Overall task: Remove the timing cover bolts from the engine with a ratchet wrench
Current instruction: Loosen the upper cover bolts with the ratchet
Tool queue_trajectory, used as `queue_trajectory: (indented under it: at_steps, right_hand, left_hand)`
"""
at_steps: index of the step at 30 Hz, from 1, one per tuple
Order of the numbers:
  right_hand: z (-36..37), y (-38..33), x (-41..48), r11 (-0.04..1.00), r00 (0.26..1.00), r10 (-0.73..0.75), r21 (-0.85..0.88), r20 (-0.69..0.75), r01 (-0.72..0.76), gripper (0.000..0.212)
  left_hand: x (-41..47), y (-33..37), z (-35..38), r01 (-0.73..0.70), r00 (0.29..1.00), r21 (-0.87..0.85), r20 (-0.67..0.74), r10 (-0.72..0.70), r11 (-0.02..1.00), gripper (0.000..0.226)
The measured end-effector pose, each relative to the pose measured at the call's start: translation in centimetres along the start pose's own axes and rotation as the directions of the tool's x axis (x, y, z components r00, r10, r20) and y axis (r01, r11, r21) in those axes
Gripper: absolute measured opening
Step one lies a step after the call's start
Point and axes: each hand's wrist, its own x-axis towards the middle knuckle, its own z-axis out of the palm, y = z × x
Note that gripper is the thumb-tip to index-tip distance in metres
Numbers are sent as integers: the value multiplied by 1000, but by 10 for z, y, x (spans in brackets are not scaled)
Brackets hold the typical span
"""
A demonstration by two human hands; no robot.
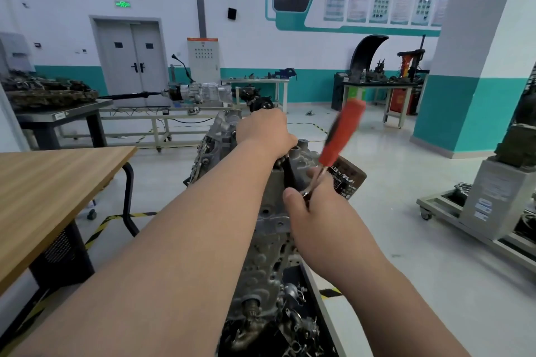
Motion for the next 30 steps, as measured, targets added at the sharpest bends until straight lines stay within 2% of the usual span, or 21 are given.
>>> queue_trajectory:
  at_steps: [1,3,5,7,9,10,12,14,16,19,22,24,26,28,30]
  right_hand:
    - [-3,-2,0,971,997,-70,-231,-40,59,39]
    - [-5,-8,-2,871,982,-176,-475,-64,125,40]
    - [-3,-13,-1,826,979,-199,-545,-46,143,39]
    - [-2,-12,1,834,981,-189,-535,-44,137,36]
    - [-2,-7,2,877,984,-170,-464,-54,126,36]
    - [-3,-5,2,921,989,-140,-371,-38,116,35]
    - [-5,-1,4,998,998,-48,-41,37,49,28]
    - [-5,1,7,949,995,19,312,98,-49,22]
    - [2,2,8,816,993,55,568,108,-107,23]
    - [16,1,1,535,980,151,823,128,-190,19]
    - [28,-4,-5,105,952,154,954,263,-281,28]
    - [30,-5,-9,-199,934,89,925,346,-323,34]
    - [29,-4,-11,-430,920,-27,827,390,-363,42]
    - [27,-4,-12,-577,915,-120,723,384,-379,49]
    - [24,-6,-13,-678,917,-165,633,363,-373,53]
  left_hand:
    - [1,0,0,5,1000,-7,17,-5,1000,14]
    - [2,0,1,0,999,-29,52,2,1000,13]
    - [3,0,0,-41,997,-16,58,42,999,17]
    - [2,-2,-1,-40,997,-23,61,41,999,19]
    - [2,-5,1,-6,998,-48,63,9,999,16]
    - [0,-5,1,1,999,-49,43,2,999,16]
    - [-3,-5,0,-21,1000,-13,4,22,1000,19]
    - [-4,-5,-3,-52,998,-2,-20,52,999,22]
    - [-4,-6,-5,-59,998,-24,-13,59,998,24]
    - [-4,-7,-6,-68,998,-43,6,69,997,23]
    - [-5,-8,-5,-78,997,-57,-16,78,995,21]
    - [-5,-8,-5,-84,996,-64,-15,83,994,23]
    - [-4,-9,-6,-100,994,-71,25,102,992,27]
    - [-3,-12,-11,-143,981,-93,119,154,985,31]
    - [-3,-16,-20,-200,948,-117,226,222,973,33]
